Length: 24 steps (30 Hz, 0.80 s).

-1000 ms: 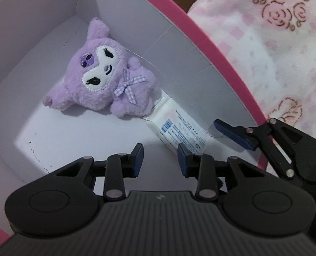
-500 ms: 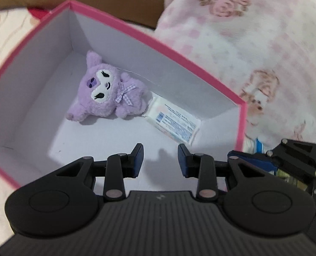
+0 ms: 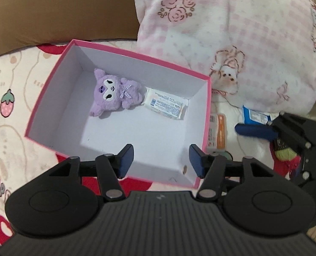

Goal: Organize objects
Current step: 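Withdraw the left gripper from the box toward the orange sponge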

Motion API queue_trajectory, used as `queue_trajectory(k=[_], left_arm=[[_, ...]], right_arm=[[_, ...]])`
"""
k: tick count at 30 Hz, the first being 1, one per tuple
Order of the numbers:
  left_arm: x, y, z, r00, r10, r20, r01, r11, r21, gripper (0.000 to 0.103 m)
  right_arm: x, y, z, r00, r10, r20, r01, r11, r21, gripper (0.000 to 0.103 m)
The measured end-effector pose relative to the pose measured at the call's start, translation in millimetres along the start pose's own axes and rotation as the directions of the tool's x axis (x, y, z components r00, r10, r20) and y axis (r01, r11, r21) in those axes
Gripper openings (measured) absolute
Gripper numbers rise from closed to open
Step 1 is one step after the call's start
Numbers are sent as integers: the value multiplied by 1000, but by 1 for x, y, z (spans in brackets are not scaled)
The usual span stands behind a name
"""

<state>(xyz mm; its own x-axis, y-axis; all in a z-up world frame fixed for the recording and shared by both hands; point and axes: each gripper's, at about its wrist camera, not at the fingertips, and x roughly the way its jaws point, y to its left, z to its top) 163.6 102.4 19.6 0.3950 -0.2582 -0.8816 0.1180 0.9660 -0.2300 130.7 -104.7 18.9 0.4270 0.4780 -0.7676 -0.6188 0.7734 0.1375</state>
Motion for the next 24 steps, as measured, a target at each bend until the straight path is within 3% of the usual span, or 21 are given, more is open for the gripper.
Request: queue_trajectory(k=[8,17,24], left_arm=[[-41,-15,-22,999,-8,42,6,998,64,76],[-76,-30,-41,998,-11,64,5,996,94,87],[-89,-55,-65,997,-36,64,21,976,217,90]], right_arm=[[-24,10,-7,1000,-2,13,2,1000,15,88],[-68,20,-26,1000,-12,23,13,1000,-14,88],[-102,23,-49,999,-23,32,25,999,-47,86]])
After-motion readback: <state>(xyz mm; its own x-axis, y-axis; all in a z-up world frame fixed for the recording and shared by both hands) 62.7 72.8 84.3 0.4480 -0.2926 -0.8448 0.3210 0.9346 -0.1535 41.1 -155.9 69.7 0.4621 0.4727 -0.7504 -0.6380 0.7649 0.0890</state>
